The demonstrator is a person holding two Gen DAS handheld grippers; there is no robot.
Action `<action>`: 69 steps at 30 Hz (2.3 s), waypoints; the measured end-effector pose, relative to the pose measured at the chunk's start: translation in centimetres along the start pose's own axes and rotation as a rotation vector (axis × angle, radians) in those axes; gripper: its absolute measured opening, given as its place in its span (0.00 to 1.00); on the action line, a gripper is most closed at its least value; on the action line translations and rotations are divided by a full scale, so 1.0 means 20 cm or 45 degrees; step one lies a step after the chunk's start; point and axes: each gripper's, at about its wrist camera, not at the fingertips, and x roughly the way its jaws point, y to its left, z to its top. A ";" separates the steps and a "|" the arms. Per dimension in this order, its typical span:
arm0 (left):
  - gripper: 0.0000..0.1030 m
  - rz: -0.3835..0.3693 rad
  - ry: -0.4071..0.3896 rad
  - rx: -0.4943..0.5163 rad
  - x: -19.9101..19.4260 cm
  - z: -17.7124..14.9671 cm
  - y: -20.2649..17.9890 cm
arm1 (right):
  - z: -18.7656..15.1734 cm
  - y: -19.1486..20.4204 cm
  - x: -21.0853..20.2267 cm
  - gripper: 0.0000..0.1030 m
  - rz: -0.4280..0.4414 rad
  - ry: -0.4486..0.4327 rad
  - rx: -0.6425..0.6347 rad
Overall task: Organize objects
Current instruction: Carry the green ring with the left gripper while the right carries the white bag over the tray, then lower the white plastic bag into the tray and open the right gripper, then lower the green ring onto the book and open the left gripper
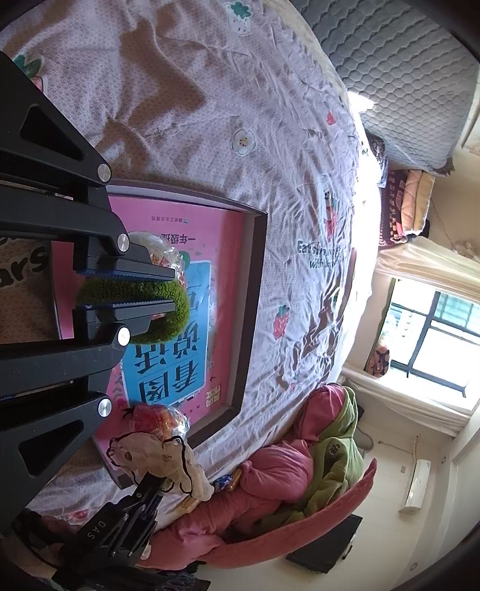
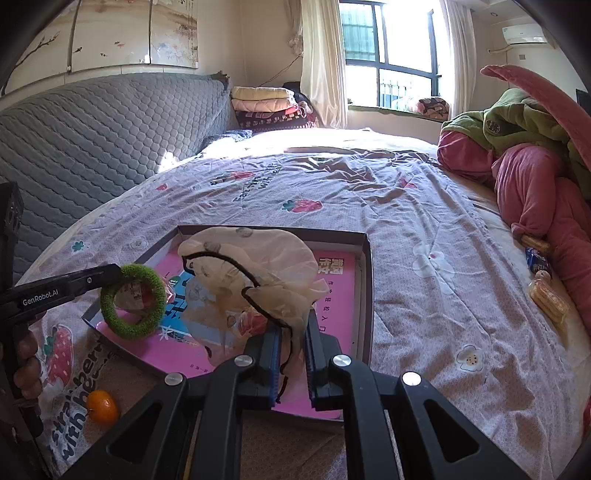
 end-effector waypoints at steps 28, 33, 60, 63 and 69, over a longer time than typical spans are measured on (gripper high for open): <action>0.10 -0.054 0.034 0.043 0.06 -0.04 -0.06 | -0.06 -0.10 0.14 0.16 -0.064 0.102 0.069; 0.11 -0.048 0.033 0.035 0.06 -0.04 -0.05 | -0.05 -0.12 0.14 0.35 -0.065 0.102 0.091; 0.14 0.015 0.019 -0.028 0.06 -0.02 0.02 | -0.01 -0.13 0.04 0.54 -0.141 -0.005 0.093; 0.14 0.024 0.017 -0.026 0.04 -0.02 0.02 | -0.01 -0.13 0.04 0.54 -0.137 -0.004 0.092; 0.17 0.034 0.011 -0.034 0.03 -0.01 0.03 | -0.01 -0.13 0.03 0.54 -0.135 -0.012 0.098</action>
